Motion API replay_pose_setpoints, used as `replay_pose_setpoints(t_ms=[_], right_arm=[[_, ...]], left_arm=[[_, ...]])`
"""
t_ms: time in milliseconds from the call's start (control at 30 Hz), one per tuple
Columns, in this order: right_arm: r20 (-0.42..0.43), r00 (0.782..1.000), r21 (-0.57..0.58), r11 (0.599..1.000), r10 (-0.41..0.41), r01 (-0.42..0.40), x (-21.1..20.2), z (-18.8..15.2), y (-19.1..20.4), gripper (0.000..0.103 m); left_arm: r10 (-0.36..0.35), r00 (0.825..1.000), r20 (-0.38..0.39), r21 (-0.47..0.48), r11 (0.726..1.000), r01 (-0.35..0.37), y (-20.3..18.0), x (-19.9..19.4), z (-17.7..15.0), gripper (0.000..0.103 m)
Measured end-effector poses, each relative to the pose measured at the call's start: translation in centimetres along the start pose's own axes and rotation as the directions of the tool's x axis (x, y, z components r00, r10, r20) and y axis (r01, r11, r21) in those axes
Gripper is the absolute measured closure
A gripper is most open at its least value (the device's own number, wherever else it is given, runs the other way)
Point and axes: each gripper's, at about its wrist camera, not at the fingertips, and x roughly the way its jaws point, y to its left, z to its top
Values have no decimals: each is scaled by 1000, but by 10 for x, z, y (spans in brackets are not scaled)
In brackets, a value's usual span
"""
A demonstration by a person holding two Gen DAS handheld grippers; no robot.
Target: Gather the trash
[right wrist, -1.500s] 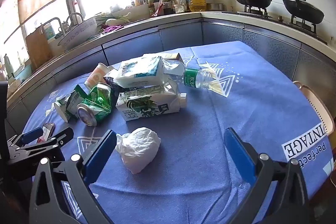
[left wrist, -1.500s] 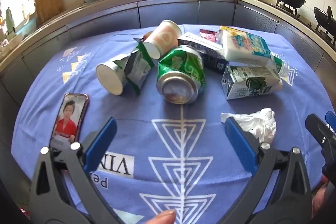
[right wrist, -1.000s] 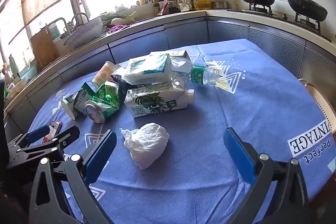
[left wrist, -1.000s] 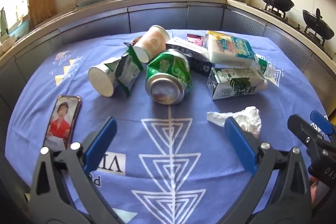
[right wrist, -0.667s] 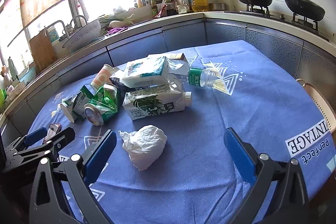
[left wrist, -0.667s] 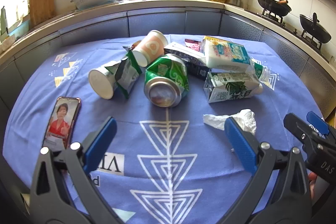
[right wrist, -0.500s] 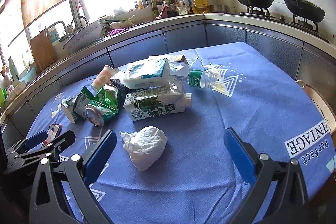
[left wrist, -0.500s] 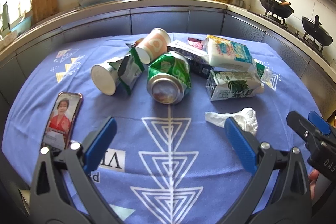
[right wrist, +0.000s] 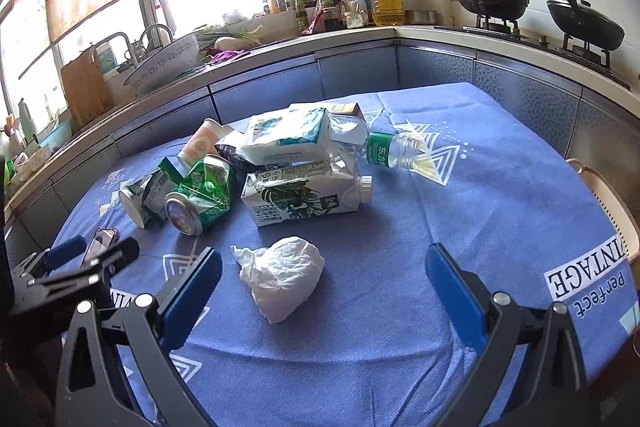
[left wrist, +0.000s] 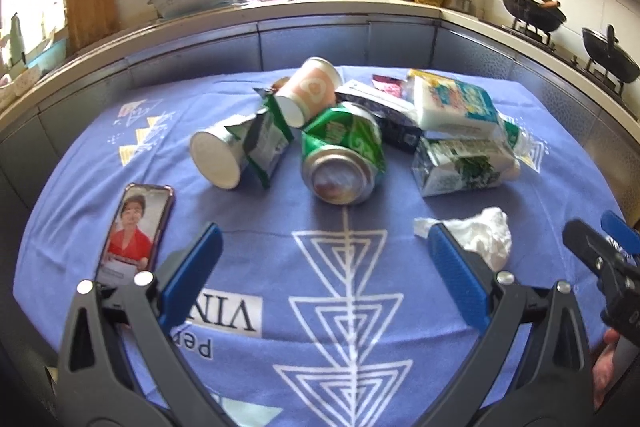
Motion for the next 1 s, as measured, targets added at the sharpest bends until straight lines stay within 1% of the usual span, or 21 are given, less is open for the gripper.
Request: replay_pose_setpoints(t_ms=[67, 100, 233, 333, 433, 700, 1000], right_arm=[[13, 1000, -20, 1000, 1, 0, -3, 1, 4, 5], [20, 1000, -27, 1000, 2, -2, -4, 1, 5, 6], [22, 1000, -44, 999, 8, -7, -3, 1, 10, 12], [6, 1000, -43, 999, 13, -13, 0, 0, 10, 13], [10, 1000, -44, 999, 12, -11, 0, 0, 10, 14], [11, 1000, -35, 999, 10, -10, 0, -1, 7, 15], [34, 999, -32, 999, 9, -8, -4, 1, 6, 15]], left_arm=[[15, 1000, 17, -33, 999, -15, 9, 0, 6, 5], [21, 999, 28, -33, 999, -20, 11, -1, 9, 5], [32, 998, 45, 6, 999, -32, 5, -2, 12, 5], [24, 999, 43, 34, 999, -26, -2, -2, 12, 5], [24, 999, 46, 47, 999, -26, -6, -3, 11, 5], [38, 997, 67, 59, 997, -42, -10, -6, 12, 5], [51, 993, 106, 78, 995, -60, -12, -12, 12, 5]])
